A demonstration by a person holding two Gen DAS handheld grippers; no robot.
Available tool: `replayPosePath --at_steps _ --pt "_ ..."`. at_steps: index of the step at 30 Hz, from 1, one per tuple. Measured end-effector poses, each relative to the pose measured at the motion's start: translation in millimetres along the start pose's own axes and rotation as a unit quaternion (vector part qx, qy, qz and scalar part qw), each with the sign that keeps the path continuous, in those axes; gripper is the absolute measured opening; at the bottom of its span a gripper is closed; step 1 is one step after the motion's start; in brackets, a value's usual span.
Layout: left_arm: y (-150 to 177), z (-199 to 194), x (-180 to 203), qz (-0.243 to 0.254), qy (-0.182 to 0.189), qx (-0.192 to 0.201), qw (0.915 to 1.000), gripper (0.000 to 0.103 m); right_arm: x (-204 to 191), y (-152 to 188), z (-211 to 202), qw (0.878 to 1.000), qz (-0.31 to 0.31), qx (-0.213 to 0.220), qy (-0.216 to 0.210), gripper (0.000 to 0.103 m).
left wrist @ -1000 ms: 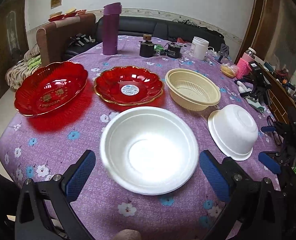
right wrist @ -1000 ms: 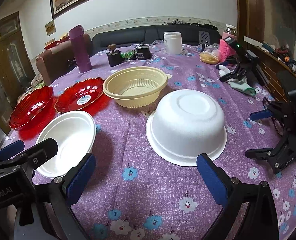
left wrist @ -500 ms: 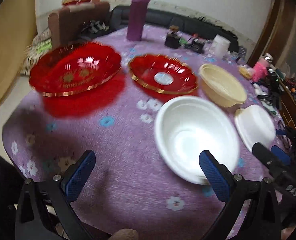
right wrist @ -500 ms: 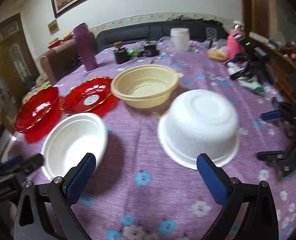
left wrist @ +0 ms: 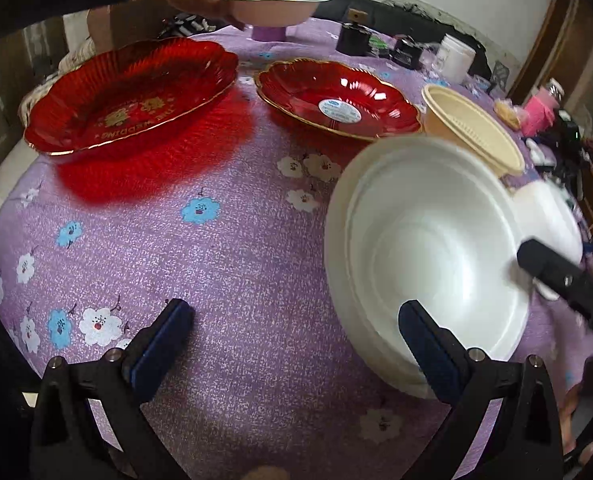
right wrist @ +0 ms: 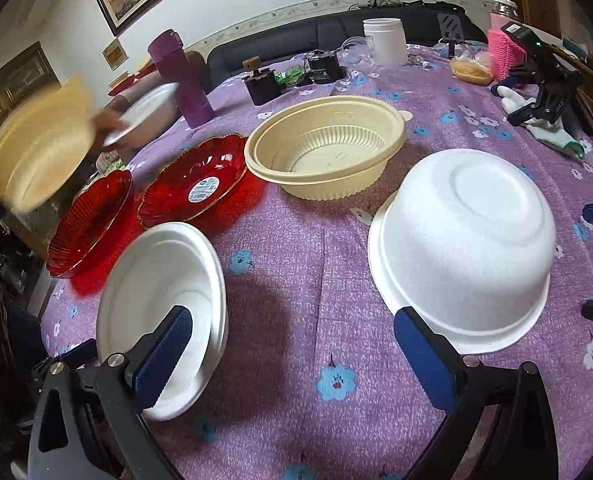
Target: Organize plates and bowls
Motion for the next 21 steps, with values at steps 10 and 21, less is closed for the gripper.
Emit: replayPosePath --at_steps 10,21 --pt "2 5 10 0.049 -0.033 0.003 0.9983 0.103 1 -1 6 1.000 -0.002 -0.006 -0.019 0.102" --pt "-12 -32 -2 0.041 0.024 0.062 0.9970 0.103 -8 -7 -8 0.999 -0.024 0.014 -0.031 0.102"
Point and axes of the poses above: each gripper's, at about its wrist camera, not at the fingertips, and z roughly the way its jaws point, x to its right, y to its underside, the point moved 4 cm from there along z, roughly the way its jaws point, and after that the axes turned 10 degrees about z, right-handed, at the moved point
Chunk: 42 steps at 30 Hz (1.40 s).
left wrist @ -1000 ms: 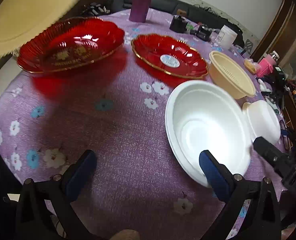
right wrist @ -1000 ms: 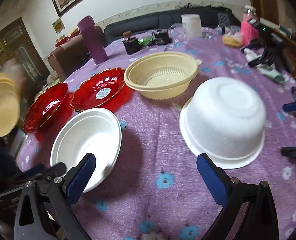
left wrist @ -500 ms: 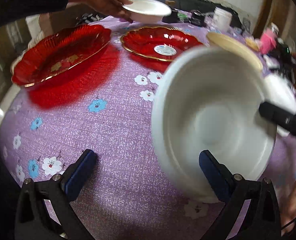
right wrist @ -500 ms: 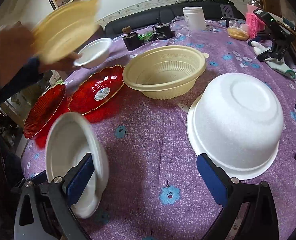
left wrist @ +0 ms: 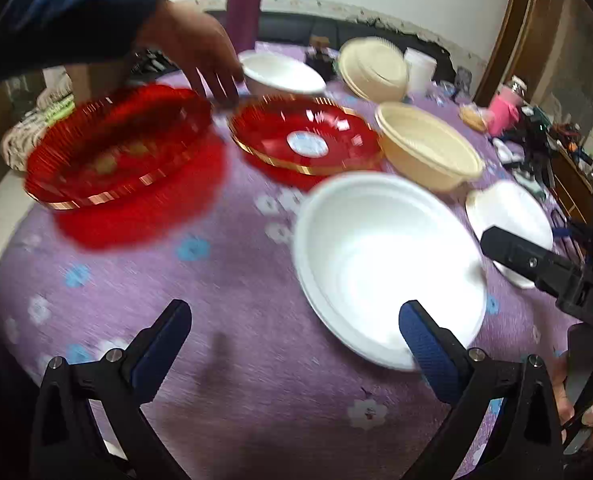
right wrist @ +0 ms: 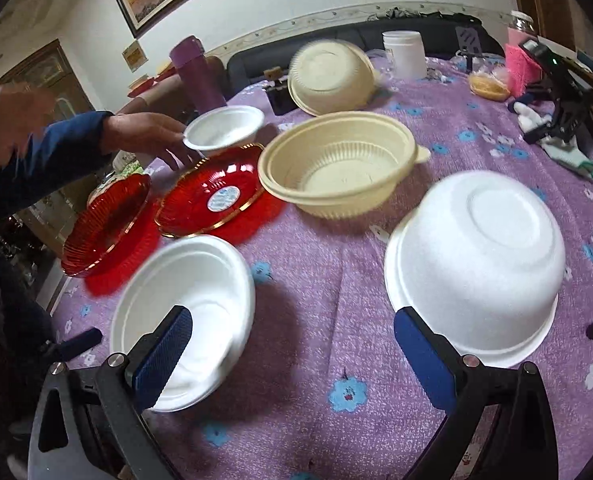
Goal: Organize plates and bowls
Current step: 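Grasp the rim of the large red wedding plate with the right tool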
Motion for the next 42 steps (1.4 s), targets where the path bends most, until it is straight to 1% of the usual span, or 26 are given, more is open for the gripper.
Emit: replayPosePath --at_steps 2,4,7,11,14,17,18,21,23,25,27,31,32,33,34,36,37,38,39,40,41,42 --pt "-9 -10 -15 -0.011 -0.010 0.017 0.9997 0.103 -7 -7 -3 1.000 -0.007 0.003 -0.007 0.102" --pt "-18 -16 -38 -0.035 -0.028 0.026 0.9987 0.103 -20 -19 -6 1.000 -0.019 0.010 -0.020 0.102" --pt "-23 -19 -77 -0.077 -0.061 0.021 0.9950 0.103 -43 -35 -3 0.998 -0.029 0.004 -0.046 0.102" --pt "-26 -23 -133 -0.152 -0.076 0.018 0.9852 0.103 -81 -56 22 0.993 -0.025 -0.048 -0.109 0.102" --pt "-27 -27 -162 -0.184 -0.084 0.023 0.9790 0.103 -111 -67 48 0.986 -0.021 -0.088 -0.142 0.102" --pt "-32 -29 -186 -0.193 -0.102 0.024 0.9755 0.103 -138 -75 83 0.981 -0.022 -0.121 -0.149 0.103" --pt "-34 -28 -194 -0.197 -0.105 0.025 0.9744 0.103 -145 -76 97 0.978 -0.018 -0.139 -0.153 0.103" --pt "-40 -23 -220 -0.214 -0.105 0.024 0.9708 0.103 -160 -69 131 0.964 0.020 -0.199 -0.177 0.103" --pt "-42 -15 -239 -0.232 -0.098 0.014 0.9678 0.103 -169 -63 147 0.958 0.030 -0.222 -0.177 0.102" --pt "-45 -3 -251 -0.244 -0.087 0.009 0.9659 0.103 -179 -58 161 0.957 0.028 -0.234 -0.171 0.101" --pt "-47 10 -262 -0.255 -0.086 -0.001 0.9632 0.103 -186 -54 168 0.955 0.026 -0.243 -0.170 0.099" --pt "-50 32 -267 -0.258 -0.086 -0.019 0.9621 0.103 -199 -51 180 0.953 0.024 -0.249 -0.169 0.095" --pt "-51 36 -267 -0.257 -0.083 -0.023 0.9625 0.101 -202 -51 185 0.954 0.023 -0.249 -0.165 0.091" --pt "-52 41 -266 -0.256 -0.080 -0.027 0.9630 0.099 -204 -50 190 0.955 0.022 -0.248 -0.159 0.084" --pt "-53 44 -263 -0.252 -0.074 -0.031 0.9644 0.093 -205 -50 193 0.956 0.023 -0.249 -0.155 0.081" --pt "-57 51 -258 -0.244 -0.071 -0.039 0.9663 0.080 -208 -48 202 0.956 0.027 -0.254 -0.148 0.068" --pt "-59 54 -255 -0.239 -0.079 -0.044 0.9669 0.070 -209 -46 205 0.956 0.029 -0.256 -0.142 0.065" --pt "-61 54 -252 -0.232 -0.092 -0.044 0.9675 0.054 -210 -44 209 0.957 0.029 -0.255 -0.135 0.057" --pt "-62 56 -250 -0.232 -0.096 -0.047 0.9668 0.053 -213 -43 213 0.959 0.025 -0.252 -0.130 0.050" --pt "-62 54 -250 -0.237 -0.102 -0.046 0.9652 0.050 -213 -42 212 0.962 0.019 -0.244 -0.121 0.049" --pt "-63 51 -250 -0.241 -0.104 -0.042 0.9640 0.044 -213 -42 211 0.965 0.013 -0.237 -0.113 0.044" --pt "-63 46 -249 -0.242 -0.111 -0.036 0.9632 0.041 -212 -42 210 0.967 0.006 -0.232 -0.109 0.040"
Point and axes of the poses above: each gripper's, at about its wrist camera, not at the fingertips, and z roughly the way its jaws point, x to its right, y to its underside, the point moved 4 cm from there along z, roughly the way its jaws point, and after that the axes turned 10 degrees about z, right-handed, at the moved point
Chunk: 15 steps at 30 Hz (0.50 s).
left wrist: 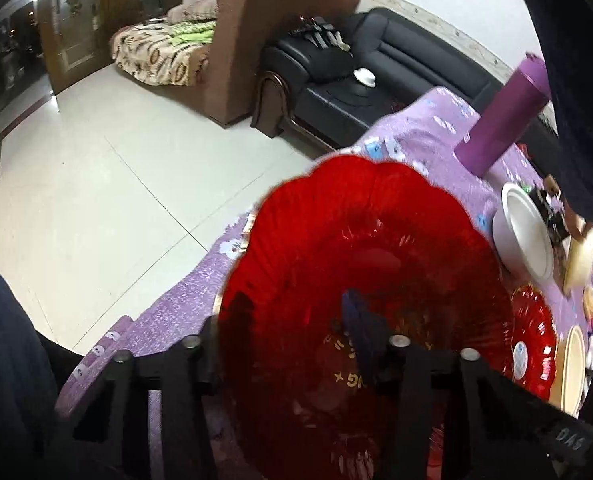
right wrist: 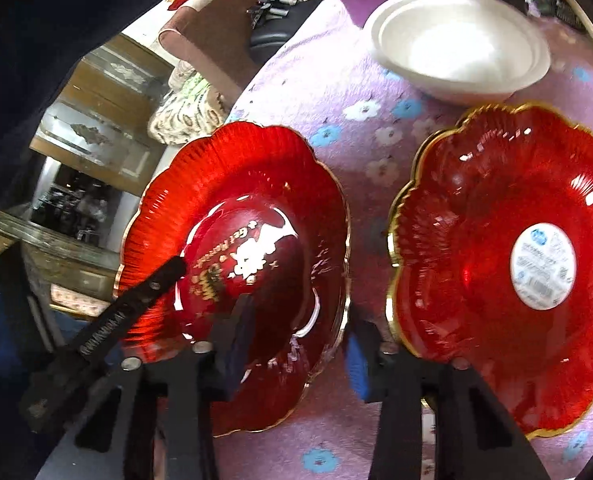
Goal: Organize plates and bowls
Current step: 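Grasp the rim of the large red wedding plate with the right tool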
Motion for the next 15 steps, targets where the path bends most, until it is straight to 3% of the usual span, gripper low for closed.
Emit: replayPosePath --at_steps 3,10,15 --pt "0 -10 -2 -0.001 0.000 0.013 0.9999 0.033 1 3 -9 1.000 -0.020 0.017 0.008 0.029" --pt "8 -42 1 0.001 0.007 0.042 0.9991 0.033 -14 19 -35 0.993 -0.083 0.072 0.034 0.028" --pt "20 -60 1 0.009 0.010 0.058 0.9982 0.033 -15 35 -44 0.990 -0.101 0.085 0.040 0.028"
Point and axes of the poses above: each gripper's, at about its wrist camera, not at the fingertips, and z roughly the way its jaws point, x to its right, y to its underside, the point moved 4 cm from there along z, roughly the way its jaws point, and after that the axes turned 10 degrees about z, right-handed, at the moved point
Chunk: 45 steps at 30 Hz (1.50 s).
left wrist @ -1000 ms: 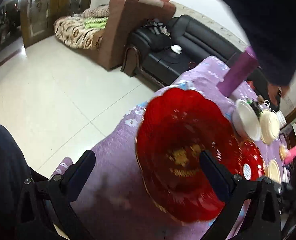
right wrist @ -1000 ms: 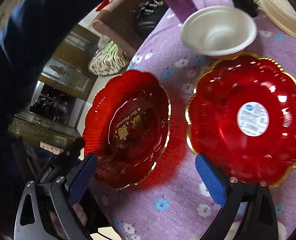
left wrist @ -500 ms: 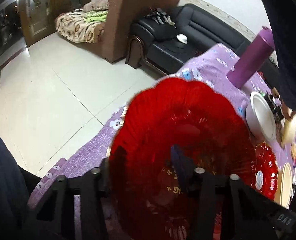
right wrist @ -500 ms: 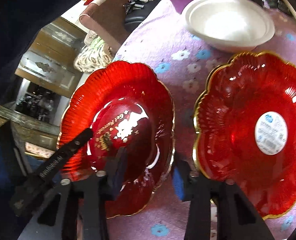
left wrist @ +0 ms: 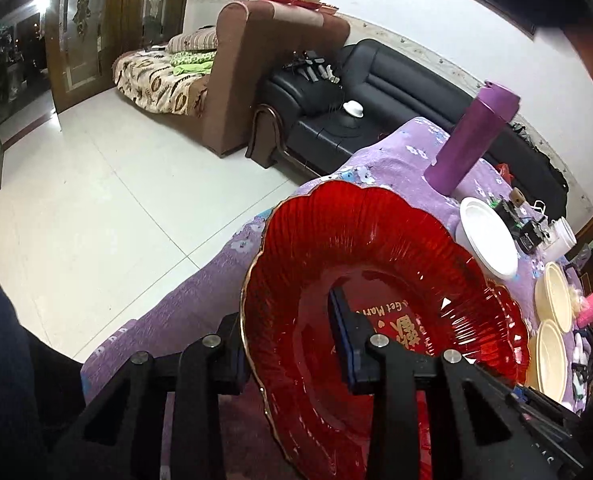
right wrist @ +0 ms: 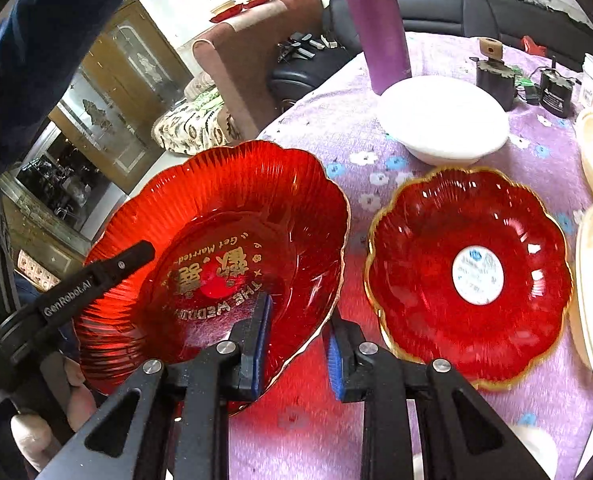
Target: Organize plates and bowls
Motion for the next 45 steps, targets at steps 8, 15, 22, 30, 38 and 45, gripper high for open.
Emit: replayPosePath --at_steps 8,15,22,30,38,45 --pt "20 7 1 0.003 -0.005 -0.013 0.9999 0.033 14 30 4 1.000 0.000 -0.010 0.018 0.028" --pt "27 24 -4 0.004 -0.015 -0.030 0.9994 0.033 9 31 12 0.999 0.003 -0.009 0.032 0.028" --pt "27 22 -10 -0.006 -0.019 -0.028 0.9994 0.034 9 34 14 0.999 0.009 -0.007 0.041 0.031" --pt "25 -14 -10 -0.023 -0.005 0.000 0.9997 0.070 0 40 -9 1.000 -0.005 0.008 0.029 0.060" --pt "30 -62 31 0.010 0.038 0.042 0.9983 0.086 33 39 -98 0.995 0.017 0.099 0.012 0.072" --pt "64 -75 96 0.081 0.100 0.017 0.9915 0.086 113 68 -146 0.988 0.079 0.123 0.044 0.073"
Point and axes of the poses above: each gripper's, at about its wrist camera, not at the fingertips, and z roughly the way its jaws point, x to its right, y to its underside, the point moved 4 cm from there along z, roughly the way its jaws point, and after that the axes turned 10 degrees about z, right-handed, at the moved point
